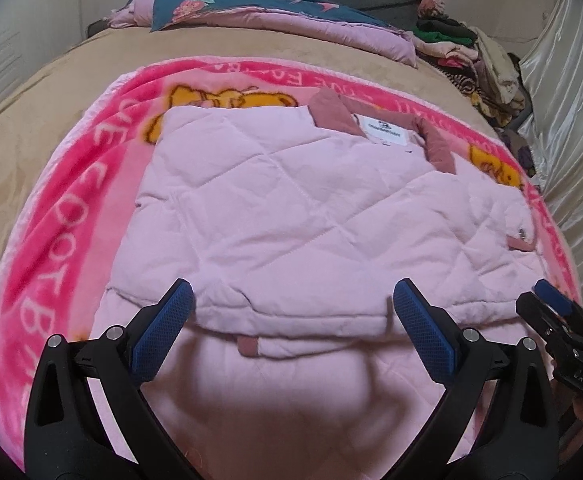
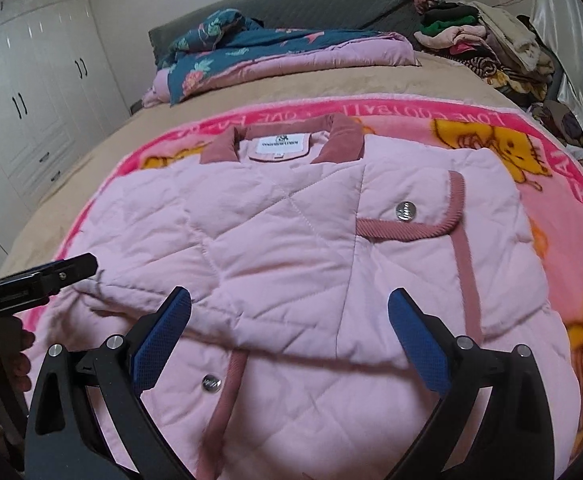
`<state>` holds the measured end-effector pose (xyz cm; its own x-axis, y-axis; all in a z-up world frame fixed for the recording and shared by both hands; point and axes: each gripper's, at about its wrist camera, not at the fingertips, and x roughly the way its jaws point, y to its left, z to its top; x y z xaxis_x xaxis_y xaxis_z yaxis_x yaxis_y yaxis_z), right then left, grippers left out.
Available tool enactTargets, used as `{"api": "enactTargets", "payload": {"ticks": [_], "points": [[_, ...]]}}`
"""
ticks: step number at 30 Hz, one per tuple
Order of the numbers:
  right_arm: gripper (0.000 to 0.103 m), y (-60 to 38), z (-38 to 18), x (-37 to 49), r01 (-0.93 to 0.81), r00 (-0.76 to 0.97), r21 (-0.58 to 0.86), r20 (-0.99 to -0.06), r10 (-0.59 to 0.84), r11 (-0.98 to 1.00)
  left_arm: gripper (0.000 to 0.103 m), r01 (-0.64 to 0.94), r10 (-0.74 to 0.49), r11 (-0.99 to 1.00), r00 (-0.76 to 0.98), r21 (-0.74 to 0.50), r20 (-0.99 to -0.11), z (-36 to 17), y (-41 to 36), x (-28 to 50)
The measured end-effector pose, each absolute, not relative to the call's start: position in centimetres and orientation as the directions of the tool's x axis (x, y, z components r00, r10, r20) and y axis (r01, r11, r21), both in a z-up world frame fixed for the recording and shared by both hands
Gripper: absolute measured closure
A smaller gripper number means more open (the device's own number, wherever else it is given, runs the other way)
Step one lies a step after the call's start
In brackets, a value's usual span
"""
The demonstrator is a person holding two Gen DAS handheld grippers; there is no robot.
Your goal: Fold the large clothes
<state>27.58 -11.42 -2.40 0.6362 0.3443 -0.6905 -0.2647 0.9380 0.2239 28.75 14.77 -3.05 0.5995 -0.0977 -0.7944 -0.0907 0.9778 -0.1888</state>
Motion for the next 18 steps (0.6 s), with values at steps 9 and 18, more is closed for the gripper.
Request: {"api": "enactTargets", "payload": {"ticks": [9,18], "points": [[0.004,-13.4,-0.3,24.2,-0.255,0.670,0.247,-0.652,0.355,0.935,0.009,-0.087,-0.018,0.991,0.654,-0.099,-0.756,-0.6,14.0,26.5],[0.004,-15.4,1.5,22.0,-0.233,0.705,0.247,-0.623,0.339,0.940,0.009,-0.075,-0.069,0.983,0.691,-0.166,-0.720,1.5,14.4,24.6]]}}
